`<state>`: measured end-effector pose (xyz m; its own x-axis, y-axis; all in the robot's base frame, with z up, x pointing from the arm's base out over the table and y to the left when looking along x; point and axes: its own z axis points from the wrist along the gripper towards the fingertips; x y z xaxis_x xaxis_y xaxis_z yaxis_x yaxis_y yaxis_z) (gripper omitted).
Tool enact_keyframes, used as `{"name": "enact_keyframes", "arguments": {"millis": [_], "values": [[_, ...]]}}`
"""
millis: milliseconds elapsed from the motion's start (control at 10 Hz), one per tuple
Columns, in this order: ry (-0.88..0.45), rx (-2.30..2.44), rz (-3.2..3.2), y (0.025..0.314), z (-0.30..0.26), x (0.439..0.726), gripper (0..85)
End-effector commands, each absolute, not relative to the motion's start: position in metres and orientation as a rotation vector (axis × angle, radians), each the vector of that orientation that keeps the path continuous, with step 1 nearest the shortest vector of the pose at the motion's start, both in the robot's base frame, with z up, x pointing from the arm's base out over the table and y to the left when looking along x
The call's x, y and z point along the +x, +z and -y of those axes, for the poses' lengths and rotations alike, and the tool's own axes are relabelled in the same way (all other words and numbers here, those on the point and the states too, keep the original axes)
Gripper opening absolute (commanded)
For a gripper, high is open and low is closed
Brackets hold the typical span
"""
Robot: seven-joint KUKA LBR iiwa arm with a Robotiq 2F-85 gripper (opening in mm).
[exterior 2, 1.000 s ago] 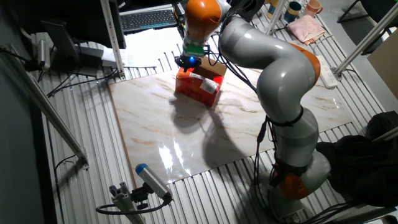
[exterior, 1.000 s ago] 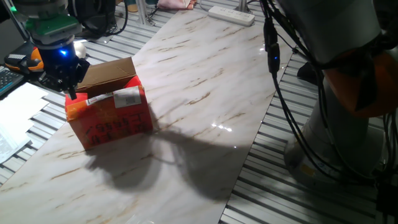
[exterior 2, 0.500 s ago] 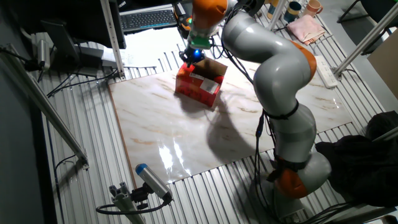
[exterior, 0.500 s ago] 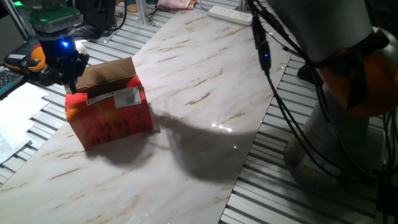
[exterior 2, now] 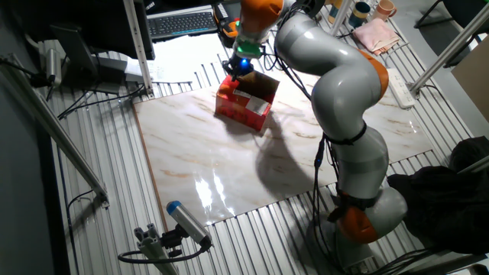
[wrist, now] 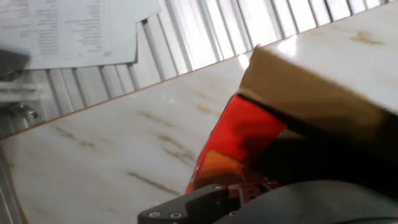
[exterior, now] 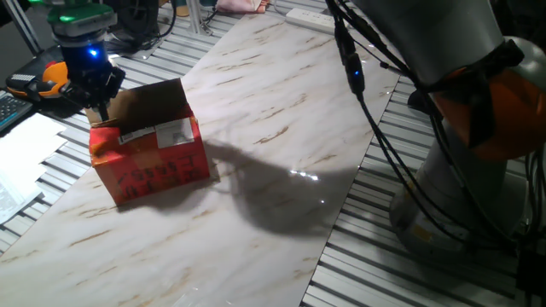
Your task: Cover the box
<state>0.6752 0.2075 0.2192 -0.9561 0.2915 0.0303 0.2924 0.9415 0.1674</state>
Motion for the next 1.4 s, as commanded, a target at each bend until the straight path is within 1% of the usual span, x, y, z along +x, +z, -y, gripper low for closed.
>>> {"name": "enact_keyframes", "arguments": {"millis": [0, 100, 200, 300, 500, 600, 700, 1000, 1200, 1300], "values": [[-0.262, -0.478, 3.093, 0.219, -0.207, 0.675, 0.0], [-0.251, -0.491, 3.111, 0.219, -0.207, 0.675, 0.0], [-0.207, -0.486, 3.171, 0.219, -0.207, 0.675, 0.0], [-0.161, -0.492, 3.215, 0.219, -0.207, 0.675, 0.0], [-0.026, -0.460, 3.309, 0.219, -0.207, 0.675, 0.0], [0.003, -0.471, 3.319, 0.219, -0.207, 0.675, 0.0], [0.005, -0.480, 3.309, 0.219, -0.207, 0.675, 0.0], [-0.081, -0.419, 3.260, 0.220, -0.203, 0.679, 0.0], [-0.171, -0.343, 3.232, 0.225, -0.172, 0.702, 0.0], [-0.192, -0.310, 3.223, 0.226, -0.158, 0.711, 0.0]]}}
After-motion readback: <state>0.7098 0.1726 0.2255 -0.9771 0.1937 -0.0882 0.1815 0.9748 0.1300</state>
